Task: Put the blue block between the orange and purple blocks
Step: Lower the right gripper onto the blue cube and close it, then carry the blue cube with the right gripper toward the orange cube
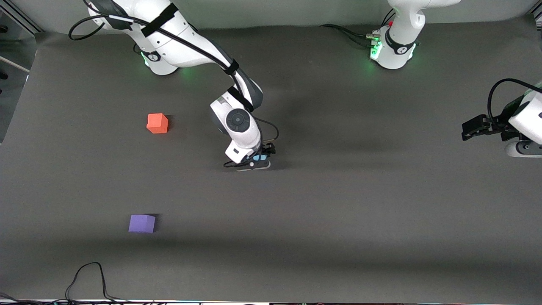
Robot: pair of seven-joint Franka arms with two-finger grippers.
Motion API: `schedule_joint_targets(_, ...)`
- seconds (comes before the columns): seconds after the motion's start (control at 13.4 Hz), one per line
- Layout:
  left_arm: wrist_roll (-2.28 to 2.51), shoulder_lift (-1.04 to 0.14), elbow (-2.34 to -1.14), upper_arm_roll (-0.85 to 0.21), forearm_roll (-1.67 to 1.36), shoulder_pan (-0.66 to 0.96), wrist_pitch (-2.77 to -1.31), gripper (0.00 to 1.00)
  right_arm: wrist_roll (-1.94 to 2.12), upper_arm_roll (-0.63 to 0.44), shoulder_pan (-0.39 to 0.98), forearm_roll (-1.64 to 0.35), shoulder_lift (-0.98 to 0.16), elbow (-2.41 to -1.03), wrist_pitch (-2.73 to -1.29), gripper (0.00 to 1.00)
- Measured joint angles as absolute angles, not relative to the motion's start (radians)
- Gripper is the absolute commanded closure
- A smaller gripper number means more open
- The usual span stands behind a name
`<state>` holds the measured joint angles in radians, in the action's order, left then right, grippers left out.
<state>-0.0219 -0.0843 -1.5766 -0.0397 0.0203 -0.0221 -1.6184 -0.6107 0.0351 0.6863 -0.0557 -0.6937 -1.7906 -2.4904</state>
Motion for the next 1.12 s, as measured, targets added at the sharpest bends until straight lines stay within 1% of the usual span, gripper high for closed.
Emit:
schedule_joint_targets(0.15, -0.022, -0.084, -1.577, -0.04, 0.02, -0.022, -1.618, 0.0, -0.611, 0.035, 0.686, -0.056, -0.692, -1.788, -2.491, 0.48)
schedule_joint_targets(0.37, -0.022, -0.084, -1.577, -0.04, 0.02, -0.018, -1.618, 0.0, -0.611, 0.032, 0.686, -0.056, -0.69, -1.785, -2.491, 0.81)
schedule_joint_targets(0.45, -0.022, -0.084, -1.577, -0.04, 0.02, -0.018, -1.618, 0.0, -0.611, 0.028, 0.686, -0.056, -0.69, -1.782, -2.491, 0.87)
schedule_joint_targets(0.6, -0.022, -0.084, -1.577, -0.038, 0.02, -0.018, -1.618, 0.0, -0.611, 0.018, 0.684, -0.056, -0.685, -1.77, -2.489, 0.93)
schedule_joint_targets(0.74, -0.022, -0.084, -1.577, -0.037, 0.02, -0.018, -1.618, 0.0, -0.611, 0.0, 0.683, -0.056, -0.666, -1.742, -2.44, 0.93)
schedule_joint_targets(0.89, -0.022, -0.084, -1.577, -0.037, 0.019, -0.018, -1.619, 0.0, -0.606, -0.013, 0.671, -0.056, -0.622, -1.683, -2.294, 0.93)
schedule_joint_targets(1.12, -0.022, -0.084, -1.577, -0.038, 0.019, -0.016, -1.619, 0.0, -0.576, -0.016, 0.628, -0.056, -0.508, -1.558, -2.015, 0.93)
